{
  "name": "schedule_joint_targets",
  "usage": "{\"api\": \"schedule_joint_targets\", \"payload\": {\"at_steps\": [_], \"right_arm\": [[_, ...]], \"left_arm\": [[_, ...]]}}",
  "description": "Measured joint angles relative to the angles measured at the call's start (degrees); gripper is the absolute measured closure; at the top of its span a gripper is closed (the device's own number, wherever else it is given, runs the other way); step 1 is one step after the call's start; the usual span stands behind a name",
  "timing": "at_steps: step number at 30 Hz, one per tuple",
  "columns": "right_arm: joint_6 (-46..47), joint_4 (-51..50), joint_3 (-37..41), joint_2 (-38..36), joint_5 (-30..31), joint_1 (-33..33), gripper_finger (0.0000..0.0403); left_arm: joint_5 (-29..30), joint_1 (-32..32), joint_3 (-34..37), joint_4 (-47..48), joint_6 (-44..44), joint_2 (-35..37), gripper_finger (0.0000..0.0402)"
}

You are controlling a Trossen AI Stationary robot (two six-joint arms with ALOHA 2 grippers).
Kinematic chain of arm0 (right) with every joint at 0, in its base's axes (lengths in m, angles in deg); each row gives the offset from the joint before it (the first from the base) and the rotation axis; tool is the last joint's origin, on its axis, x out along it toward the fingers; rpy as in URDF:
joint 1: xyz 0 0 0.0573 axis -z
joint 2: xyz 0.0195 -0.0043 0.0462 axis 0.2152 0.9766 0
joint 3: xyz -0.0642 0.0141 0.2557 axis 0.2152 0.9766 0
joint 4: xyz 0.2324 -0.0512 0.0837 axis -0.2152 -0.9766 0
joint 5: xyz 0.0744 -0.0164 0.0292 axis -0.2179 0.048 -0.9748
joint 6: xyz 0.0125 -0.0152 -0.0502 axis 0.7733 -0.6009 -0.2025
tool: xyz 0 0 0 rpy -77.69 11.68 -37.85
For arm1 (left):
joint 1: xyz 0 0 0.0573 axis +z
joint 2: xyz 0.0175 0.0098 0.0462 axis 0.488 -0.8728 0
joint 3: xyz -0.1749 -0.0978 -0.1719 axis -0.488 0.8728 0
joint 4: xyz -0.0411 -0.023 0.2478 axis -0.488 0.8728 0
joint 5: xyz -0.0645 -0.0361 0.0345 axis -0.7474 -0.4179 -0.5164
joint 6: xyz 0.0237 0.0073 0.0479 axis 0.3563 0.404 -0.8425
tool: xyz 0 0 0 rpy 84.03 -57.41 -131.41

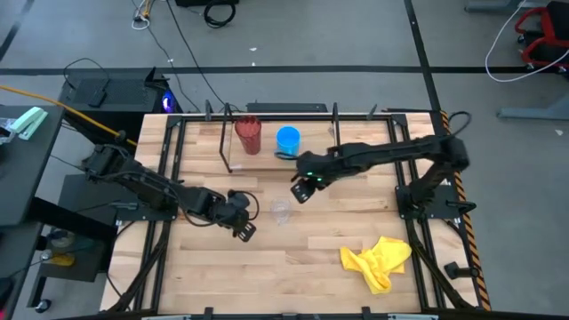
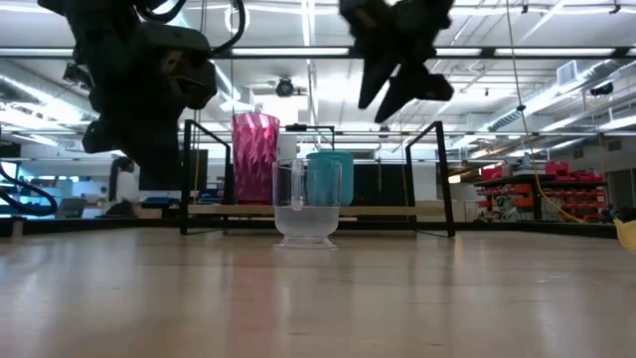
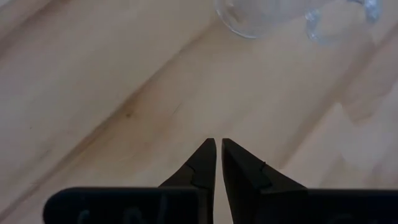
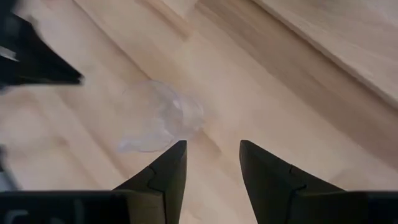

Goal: Stack small to large cups/mugs on shelf
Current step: Put the transparent mug on the shelf

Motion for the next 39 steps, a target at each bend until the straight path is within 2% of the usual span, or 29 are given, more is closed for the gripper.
{"api": "schedule_joint_targets", "payload": {"at_steps": [6,11,23,39], "right_arm": [[-4.6,-4.4,-9.8,9.9,0.2,-1.1,0.0248],[-5.2,-6.5,-14.1,14.2,0.5,-3.0,0.025],[-6.5,-7.0,-14.2,17.7,1.5,-3.8,0.0276],[-6.5,-3.4,-14.2,19.2,-0.5,-2.6,0.0277]], "left_arm": [[0.9,-0.6,0.0,0.3,0.2,0.0,0.0364],[0.8,-2.0,0.0,0.6,0.4,0.0,0.0361],[2.7,-5.2,0.0,2.6,4.2,0.0,0.0369],[4.8,-9.7,0.0,4.2,9.0,0.0,0.0374]]}}
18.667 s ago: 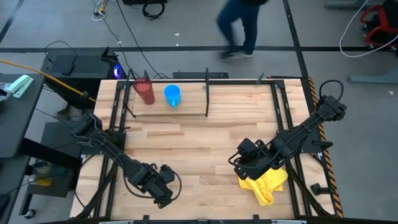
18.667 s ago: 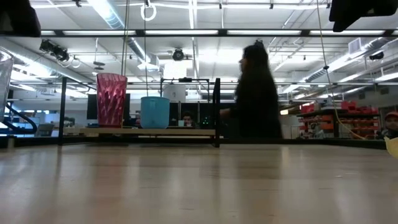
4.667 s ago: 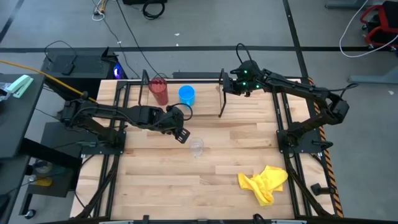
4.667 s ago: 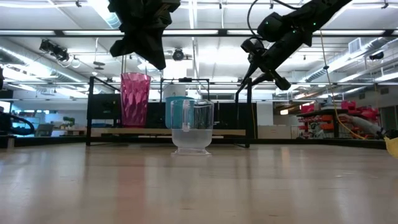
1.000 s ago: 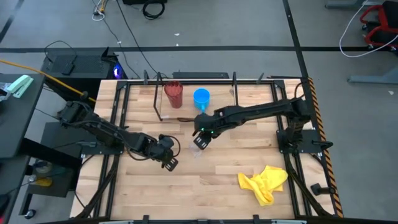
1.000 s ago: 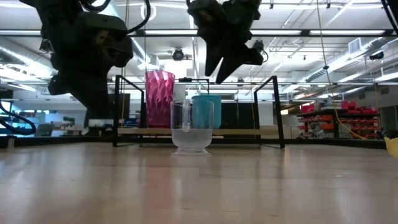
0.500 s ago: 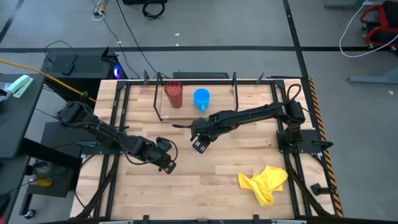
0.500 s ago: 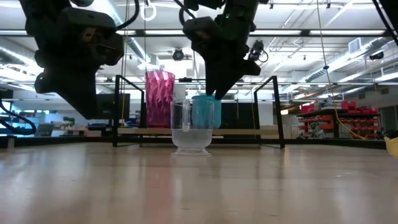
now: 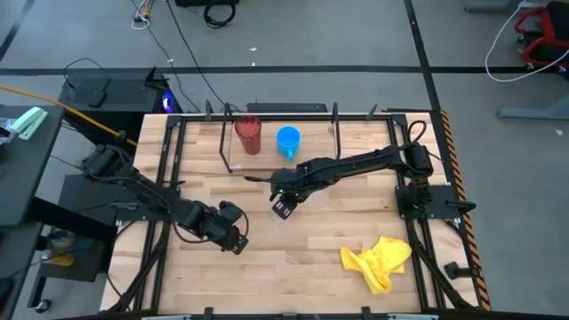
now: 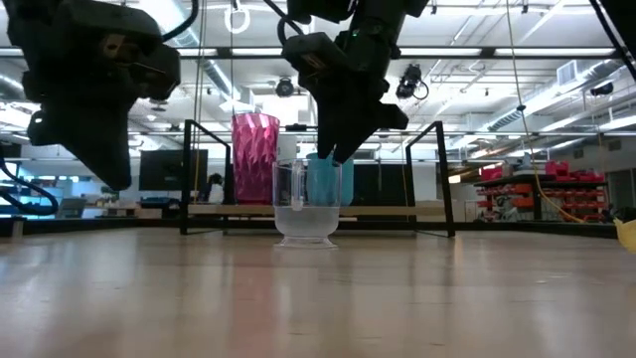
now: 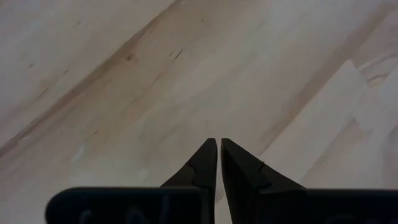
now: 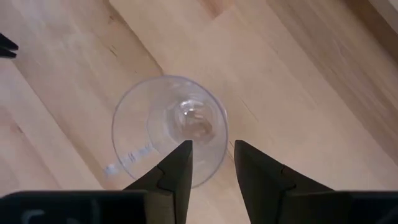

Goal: Stack small to large cups/mugs on shelf
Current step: Put the transparent mug on the shelf

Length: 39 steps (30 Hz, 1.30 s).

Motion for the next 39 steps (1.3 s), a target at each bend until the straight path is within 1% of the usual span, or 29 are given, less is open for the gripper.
{"api": "schedule_joint_targets", "payload": {"at_steps": [7,12,16,21,30,34,39], "right_arm": [[-0.4,0.1,0.0,0.0,-0.2,0.9,0.0277],[-0.9,0.2,0.0,0.0,-1.4,1.4,0.0277],[-1.2,0.3,0.0,0.0,-1.3,1.5,0.0277],[-1.4,0.3,0.0,0.0,-1.8,1.4,0.0277],[-1.7,2.1,0.1,3.1,-3.1,0.7,0.0277],[-1.5,3.2,0.1,3.1,-3.1,0.7,0.0278],[-1.5,2.2,0.1,3.1,-3.0,1.2,0.029]], "left_arm": [[1.2,-1.9,0.0,0.0,2.9,0.0,0.0365],[1.6,-2.6,0.0,0.0,4.2,0.0,0.0371],[1.8,-2.8,0.0,0.0,4.3,0.0,0.0374],[2.2,-2.8,0.0,0.1,4.5,0.0,0.0366],[2.7,-2.8,0.0,0.0,4.7,0.0,0.0374],[2.7,-2.8,0.0,-0.1,4.7,0.0,0.037],[3.0,-2.8,0.0,0.1,4.7,0.0,0.0366]]}}
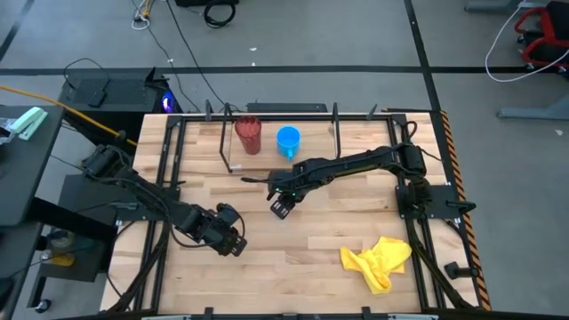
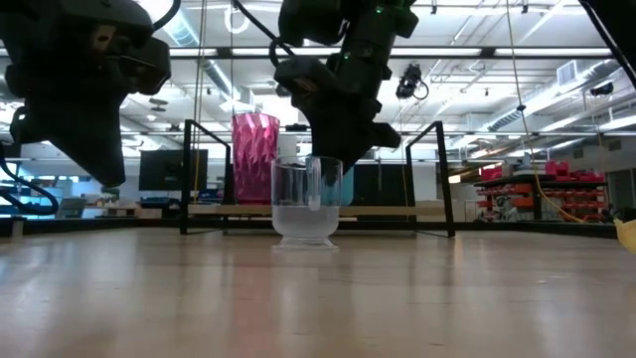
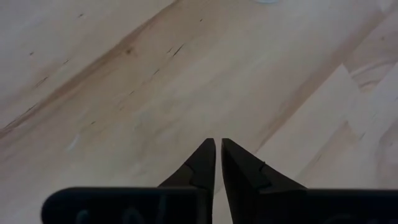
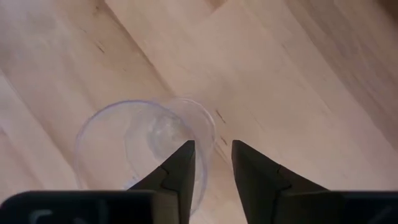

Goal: Stack small to large cups/mugs on shelf
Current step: Put the transparent mug on the shelf

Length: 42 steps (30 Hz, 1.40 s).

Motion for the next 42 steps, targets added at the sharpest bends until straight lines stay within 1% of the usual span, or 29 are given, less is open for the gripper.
{"api": "schedule_joint_targets", "payload": {"at_steps": [4,11,18,22,25,29,33,35,38,40,42], "right_arm": [[-0.2,-0.4,0.0,0.0,0.0,0.0,0.0318],[-1.7,-0.7,0.0,0.0,0.1,0.4,0.039],[-3.6,-0.9,0.0,0.0,0.9,0.7,0.0396],[-5.8,-3.5,-0.4,-1.8,0.9,0.7,0.0398],[-8.0,-9.6,-3.1,-3.2,2.7,1.0,0.0399],[-12.8,-19.7,-9.5,-4.8,9.4,2.0,0.04],[-16.1,-29.7,-17.5,-5.4,14.7,4.6,0.0401],[-16.7,-35.2,-21.2,-5.4,16.2,7.0,0.0401],[-17.8,-40.8,-24.4,-5.4,16.6,11.4,0.0402],[-18.6,-42.8,-25.5,-5.4,16.5,14.5,0.0402],[-20.9,-42.7,-26.3,-5.4,15.6,17.4,0.0402]], "left_arm": [[0.1,0.0,0.0,0.0,0.0,0.0,0.0373],[0.6,0.0,0.0,0.1,0.0,0.0,0.0383],[1.7,0.0,0.0,0.1,0.0,0.0,0.0379],[2.2,0.0,0.0,0.1,0.0,0.0,0.0378],[2.2,0.0,0.0,0.0,0.0,0.0,0.0383],[2.6,0.0,0.0,0.2,0.0,0.0,0.0389],[2.6,0.0,0.0,0.1,0.0,0.0,0.0386],[2.6,0.0,0.0,0.0,0.0,0.0,0.0382],[2.6,0.0,0.0,0.0,0.0,0.0,0.0378],[2.6,0.0,0.0,0.0,0.0,0.0,0.0378],[2.6,0.0,0.0,0.0,0.0,0.0,0.0379]]}}
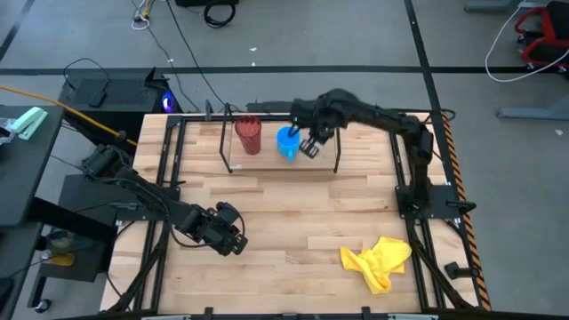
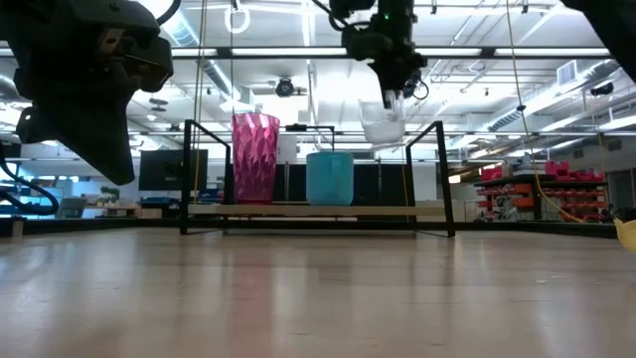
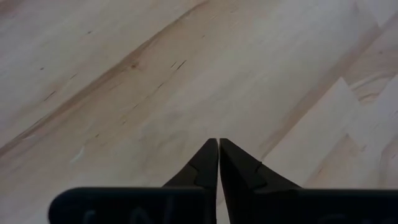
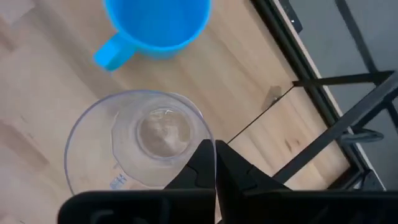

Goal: Stack small to large cups/mugs on shelf
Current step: Put the transparent mug on the shelf

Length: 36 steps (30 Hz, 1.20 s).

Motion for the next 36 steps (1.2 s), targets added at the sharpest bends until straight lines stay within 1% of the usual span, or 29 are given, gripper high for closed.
{"api": "schedule_joint_targets", "payload": {"at_steps": [8,11,15,20,26,32,36], "right_arm": [[-5.3,3.9,-0.4,0.2,-3.9,10.1,0.0402],[-6.1,5.7,-0.4,0.1,-5.9,13.4,0.0402],[-6.2,7.3,1.3,0.1,-8.7,16.1,0.0402],[-7.4,9.5,7.3,0.2,-10.6,17.4,0.0403],[-7.5,16.7,13.3,0.2,-11.4,17.4,0.0403],[-7.6,19.0,16.1,0.2,-11.7,17.3,0.0403],[-8.0,19.1,17.7,0.2,-11.6,17.4,0.0403]], "left_arm": [[0.0,0.1,0.0,0.0,0.0,0.0,0.0391],[0.0,0.1,0.0,0.0,0.0,0.0,0.0389],[0.0,0.1,0.0,0.0,-0.4,0.0,0.0379],[0.0,0.1,0.0,0.0,-0.5,0.0,0.0384],[0.0,0.1,0.0,0.0,-0.5,0.0,0.0395],[0.0,0.1,0.0,0.0,-0.5,0.0,0.0376],[0.0,0.1,0.0,0.0,-0.5,0.0,0.0379]]}}
